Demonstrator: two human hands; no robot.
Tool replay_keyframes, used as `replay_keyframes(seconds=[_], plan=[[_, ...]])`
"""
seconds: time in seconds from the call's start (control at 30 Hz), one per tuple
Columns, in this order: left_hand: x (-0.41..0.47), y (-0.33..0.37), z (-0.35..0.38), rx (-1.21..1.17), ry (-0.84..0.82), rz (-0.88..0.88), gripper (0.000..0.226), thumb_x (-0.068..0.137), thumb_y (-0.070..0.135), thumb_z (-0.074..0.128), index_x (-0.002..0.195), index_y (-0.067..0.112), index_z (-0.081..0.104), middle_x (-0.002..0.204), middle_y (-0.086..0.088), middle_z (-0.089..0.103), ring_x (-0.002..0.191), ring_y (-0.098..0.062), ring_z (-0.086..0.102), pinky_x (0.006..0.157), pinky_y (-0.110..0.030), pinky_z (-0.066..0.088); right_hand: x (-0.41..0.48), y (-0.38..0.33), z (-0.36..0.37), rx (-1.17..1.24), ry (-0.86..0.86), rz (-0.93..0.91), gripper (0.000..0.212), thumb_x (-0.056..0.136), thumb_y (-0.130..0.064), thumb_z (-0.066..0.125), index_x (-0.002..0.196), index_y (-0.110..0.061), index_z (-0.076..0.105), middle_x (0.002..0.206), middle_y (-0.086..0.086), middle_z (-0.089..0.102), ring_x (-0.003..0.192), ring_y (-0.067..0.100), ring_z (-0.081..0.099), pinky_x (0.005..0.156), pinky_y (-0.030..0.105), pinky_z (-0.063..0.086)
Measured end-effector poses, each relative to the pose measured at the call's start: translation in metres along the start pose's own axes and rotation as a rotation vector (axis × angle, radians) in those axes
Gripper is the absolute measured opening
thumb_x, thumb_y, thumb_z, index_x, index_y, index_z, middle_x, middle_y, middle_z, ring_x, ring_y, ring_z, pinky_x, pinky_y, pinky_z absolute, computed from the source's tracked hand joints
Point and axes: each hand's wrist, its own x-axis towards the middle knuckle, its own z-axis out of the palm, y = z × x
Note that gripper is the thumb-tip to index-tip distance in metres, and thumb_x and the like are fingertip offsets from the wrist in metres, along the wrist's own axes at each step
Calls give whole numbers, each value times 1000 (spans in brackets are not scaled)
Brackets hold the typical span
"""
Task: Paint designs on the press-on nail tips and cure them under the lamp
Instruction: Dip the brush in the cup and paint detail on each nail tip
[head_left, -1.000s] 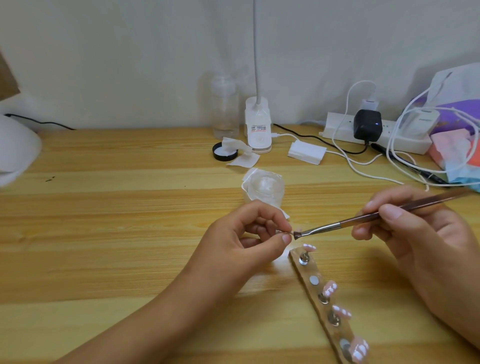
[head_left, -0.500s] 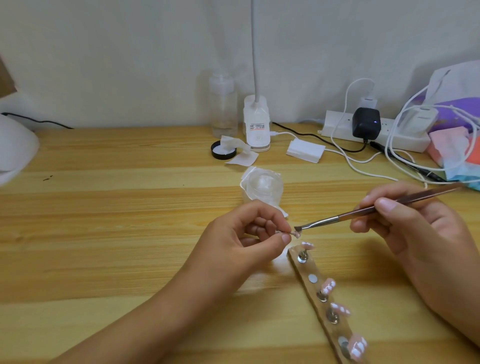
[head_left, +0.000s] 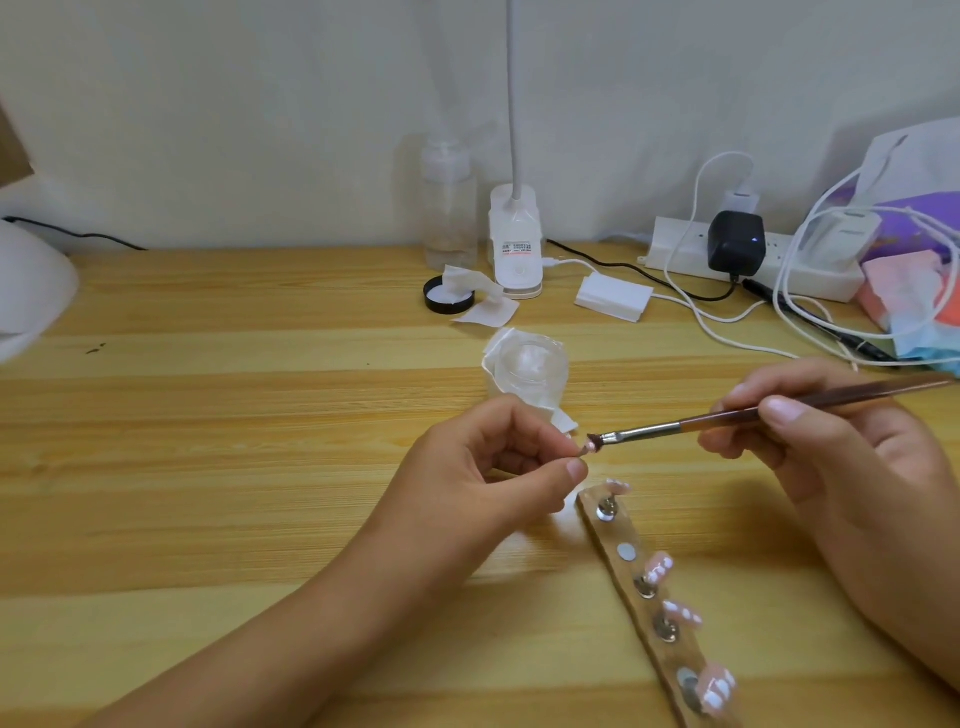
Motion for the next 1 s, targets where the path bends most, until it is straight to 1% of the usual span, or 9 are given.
replay_keyframes(seconds=[0.2, 0.33, 0.4, 0.5, 0.53, 0.63, 0.8, 0.9, 1.0], plan=[[0, -1, 0, -40, 2, -2, 14, 72, 20, 74, 67, 31, 68, 68, 9, 67, 62, -7, 64, 61, -15, 49, 1, 0, -1, 3, 32, -41, 16, 82, -29, 58, 87, -24, 72, 82, 3, 70, 79, 19, 69, 77, 23, 54], [1, 0, 0, -51, 10, -9, 15, 71, 20, 74, 66, 32, 68, 70, 8, 68, 63, -7, 63, 61, -15, 49, -1, -2, 0, 48, -26, -64, 16, 84, -25, 57, 90, -22, 71, 84, 3, 69, 81, 20, 69, 76, 22, 53], [1, -1, -1, -47, 10, -12, 14, 71, 20, 75, 66, 32, 67, 70, 9, 68, 63, -7, 64, 61, -16, 49, -1, -4, 3, 18, -49, -60, 13, 86, -34, 66, 91, -23, 72, 85, 1, 70, 83, 21, 69, 76, 22, 53], [1, 0, -2, -57, 10, -15, 14, 72, 20, 75, 66, 30, 67, 71, 6, 69, 65, -7, 65, 63, -17, 51, -2, -6, 6, -32, -50, -28, 32, 80, -54, 72, 92, -25, 72, 86, -1, 72, 84, 21, 70, 78, 22, 53], [1, 0, -2, -63, 13, -17, 13, 72, 20, 75, 67, 29, 67, 73, 4, 70, 66, -7, 66, 64, -18, 52, -2, -7, 7, -47, -41, -31, 30, 81, -52, 72, 92, -25, 72, 86, -1, 72, 84, 21, 70, 78, 22, 54], [1, -1, -3, -74, 25, -20, 10, 73, 23, 75, 70, 29, 68, 82, -1, 74, 73, -9, 69, 68, -22, 55, -3, -6, 7, -124, -23, -79, 13, 85, -32, 63, 91, -25, 72, 87, 0, 71, 83, 17, 71, 77, 19, 53], [-1, 1, -3, -114, 47, 20, 16, 66, 39, 78, 78, 33, 69, 90, 2, 75, 96, -24, 70, 70, -22, 55, 1, -6, 5, -46, 43, -23, 15, 83, -30, 59, 87, -29, 73, 84, 1, 73, 83, 19, 70, 76, 21, 53], [-7, 4, 1, 9, 63, 121, 16, 72, 40, 75, 82, 30, 68, 92, 5, 74, 92, -16, 70, 72, -21, 55, 5, -4, 2, 6, 95, 29, 23, 86, -19, 54, 82, -27, 74, 78, 1, 72, 80, 16, 70, 71, 19, 53], [-17, 6, 8, 342, 2, 380, 10, 84, 35, 70, 84, 27, 66, 90, 10, 68, 80, -15, 64, 68, -19, 51, 9, -4, -1, 60, 130, 86, 26, 85, -17, 51, 79, -26, 74, 77, 1, 71, 78, 14, 70, 68, 18, 53]])
